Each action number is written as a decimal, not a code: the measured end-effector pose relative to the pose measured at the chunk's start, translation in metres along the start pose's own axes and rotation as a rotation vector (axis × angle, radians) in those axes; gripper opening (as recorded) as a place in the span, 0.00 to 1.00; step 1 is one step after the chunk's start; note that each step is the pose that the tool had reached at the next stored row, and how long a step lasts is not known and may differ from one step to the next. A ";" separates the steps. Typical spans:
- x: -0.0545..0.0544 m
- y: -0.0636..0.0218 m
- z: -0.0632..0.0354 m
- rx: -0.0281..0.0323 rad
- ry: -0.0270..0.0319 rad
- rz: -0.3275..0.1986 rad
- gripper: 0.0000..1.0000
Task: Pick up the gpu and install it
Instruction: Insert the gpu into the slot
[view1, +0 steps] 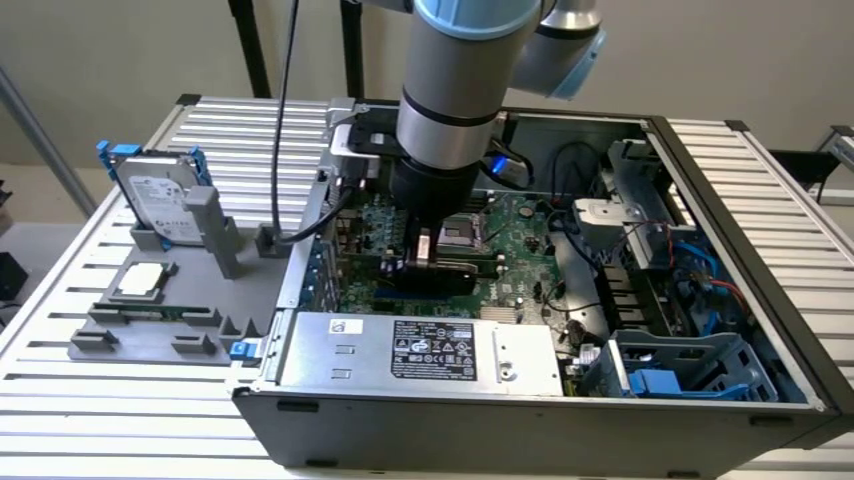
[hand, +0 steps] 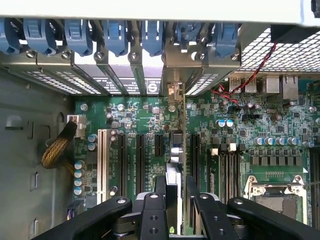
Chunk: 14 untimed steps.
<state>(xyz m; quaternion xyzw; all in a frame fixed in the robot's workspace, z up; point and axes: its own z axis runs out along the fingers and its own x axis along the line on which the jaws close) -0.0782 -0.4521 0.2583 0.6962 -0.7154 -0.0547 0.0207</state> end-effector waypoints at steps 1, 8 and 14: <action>0.000 0.0001 0.0003 -0.0003 0.0000 0.001 0.27; 0.000 0.0003 0.0016 -0.0073 -0.0007 0.007 0.27; 0.000 0.0005 0.0020 -0.0148 -0.0017 0.016 0.27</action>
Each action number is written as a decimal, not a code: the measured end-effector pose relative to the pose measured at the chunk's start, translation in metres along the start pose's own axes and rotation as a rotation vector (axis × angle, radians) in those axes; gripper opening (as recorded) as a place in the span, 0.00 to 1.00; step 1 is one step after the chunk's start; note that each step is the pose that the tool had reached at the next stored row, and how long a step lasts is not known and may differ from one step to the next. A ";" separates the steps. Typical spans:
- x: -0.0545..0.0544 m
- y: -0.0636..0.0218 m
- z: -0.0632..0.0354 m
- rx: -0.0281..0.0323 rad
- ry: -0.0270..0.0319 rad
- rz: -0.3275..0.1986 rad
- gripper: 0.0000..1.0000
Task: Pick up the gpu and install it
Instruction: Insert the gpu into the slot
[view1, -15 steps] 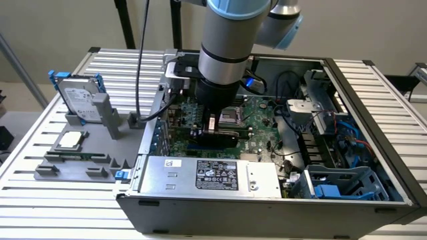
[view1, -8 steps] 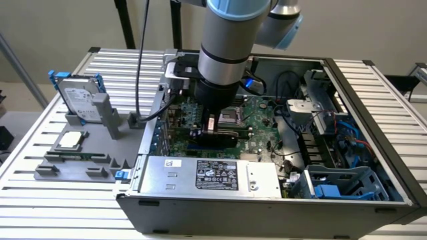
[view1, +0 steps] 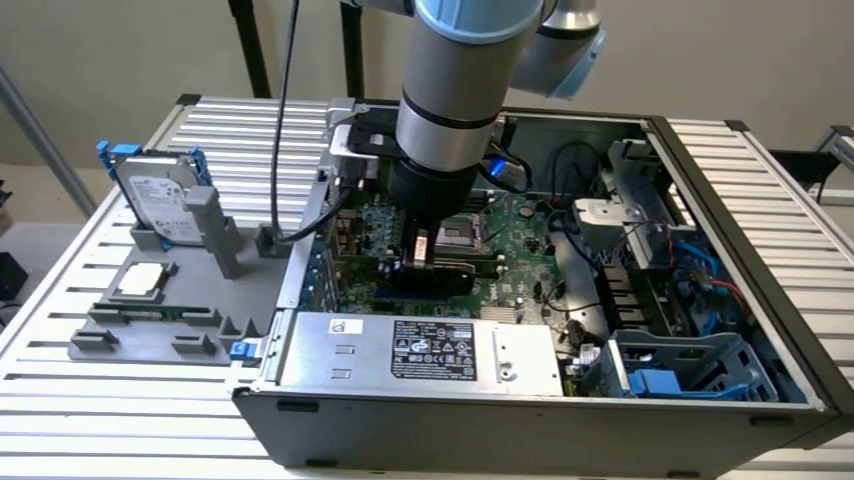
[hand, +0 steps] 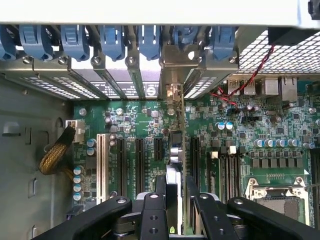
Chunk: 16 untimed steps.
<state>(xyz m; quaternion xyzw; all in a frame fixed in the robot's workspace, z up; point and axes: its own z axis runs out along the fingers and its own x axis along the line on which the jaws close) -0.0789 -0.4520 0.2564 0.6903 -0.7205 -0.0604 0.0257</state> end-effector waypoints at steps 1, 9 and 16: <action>0.000 0.0000 0.0000 -0.0004 -0.0001 0.001 0.27; -0.001 0.0006 0.0009 -0.0012 -0.0003 0.004 0.27; 0.000 0.0001 0.0055 -0.0044 0.0006 0.006 0.27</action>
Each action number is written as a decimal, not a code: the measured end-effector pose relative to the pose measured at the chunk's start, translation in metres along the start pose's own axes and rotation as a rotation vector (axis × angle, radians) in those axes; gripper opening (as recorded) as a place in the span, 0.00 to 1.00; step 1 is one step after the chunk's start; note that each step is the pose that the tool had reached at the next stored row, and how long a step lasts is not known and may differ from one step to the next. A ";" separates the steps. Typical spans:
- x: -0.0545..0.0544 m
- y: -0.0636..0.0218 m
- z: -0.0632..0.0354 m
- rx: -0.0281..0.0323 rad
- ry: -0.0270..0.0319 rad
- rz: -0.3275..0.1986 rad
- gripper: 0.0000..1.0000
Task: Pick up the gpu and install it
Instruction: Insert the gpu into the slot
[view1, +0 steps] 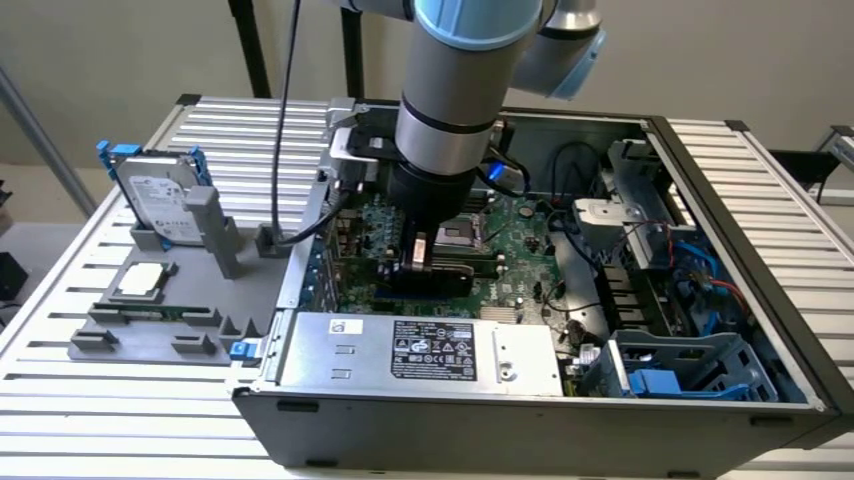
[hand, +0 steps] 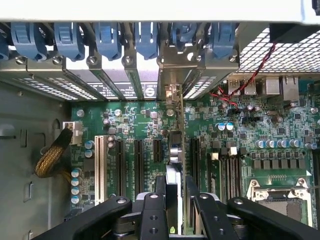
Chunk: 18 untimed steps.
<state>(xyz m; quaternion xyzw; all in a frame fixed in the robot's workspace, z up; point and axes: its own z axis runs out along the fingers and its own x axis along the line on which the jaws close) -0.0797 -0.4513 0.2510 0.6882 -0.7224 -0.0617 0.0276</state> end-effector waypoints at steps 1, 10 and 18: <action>0.000 -0.0001 0.0008 -0.0008 0.0003 0.000 0.27; 0.000 -0.0007 0.0058 -0.0058 -0.0003 0.001 0.27; 0.000 -0.0004 0.0039 -0.0064 -0.0008 0.001 0.41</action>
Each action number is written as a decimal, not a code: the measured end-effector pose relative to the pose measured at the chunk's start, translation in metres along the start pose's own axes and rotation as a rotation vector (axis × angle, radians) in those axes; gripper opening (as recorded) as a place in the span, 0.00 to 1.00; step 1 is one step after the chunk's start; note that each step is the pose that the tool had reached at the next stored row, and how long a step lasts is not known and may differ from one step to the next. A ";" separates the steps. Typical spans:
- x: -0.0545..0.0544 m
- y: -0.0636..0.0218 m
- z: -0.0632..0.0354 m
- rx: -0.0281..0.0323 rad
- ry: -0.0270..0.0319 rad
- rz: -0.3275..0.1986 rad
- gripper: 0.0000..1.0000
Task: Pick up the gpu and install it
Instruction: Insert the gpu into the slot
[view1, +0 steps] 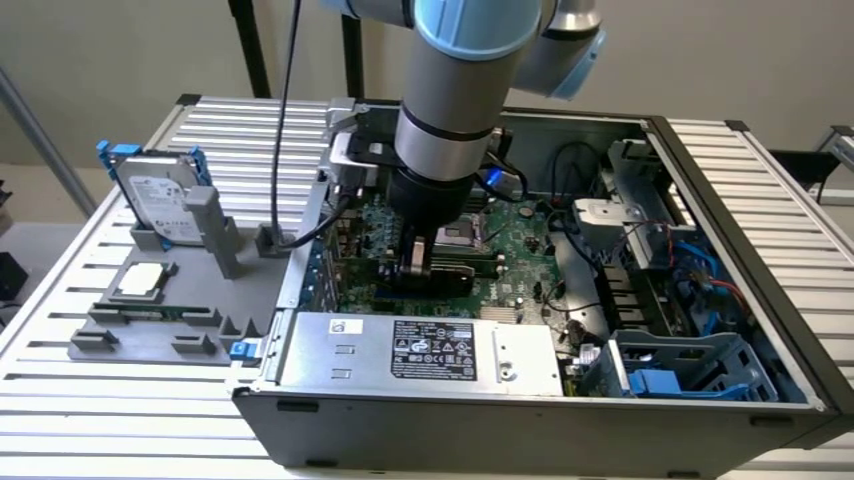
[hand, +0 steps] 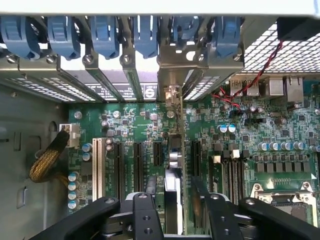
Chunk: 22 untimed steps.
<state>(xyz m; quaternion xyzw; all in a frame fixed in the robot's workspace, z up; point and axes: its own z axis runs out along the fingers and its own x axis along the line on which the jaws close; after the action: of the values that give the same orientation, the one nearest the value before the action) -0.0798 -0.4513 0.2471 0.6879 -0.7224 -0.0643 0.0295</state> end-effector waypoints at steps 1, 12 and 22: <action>0.000 0.0002 -0.0016 -0.0002 0.0003 0.000 0.41; -0.004 0.0052 -0.0381 -0.0008 0.0039 0.001 0.38; -0.012 0.0075 -0.0368 0.0173 0.0202 0.002 0.11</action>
<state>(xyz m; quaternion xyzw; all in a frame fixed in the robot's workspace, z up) -0.0817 -0.4406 0.2851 0.6880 -0.7232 -0.0511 0.0309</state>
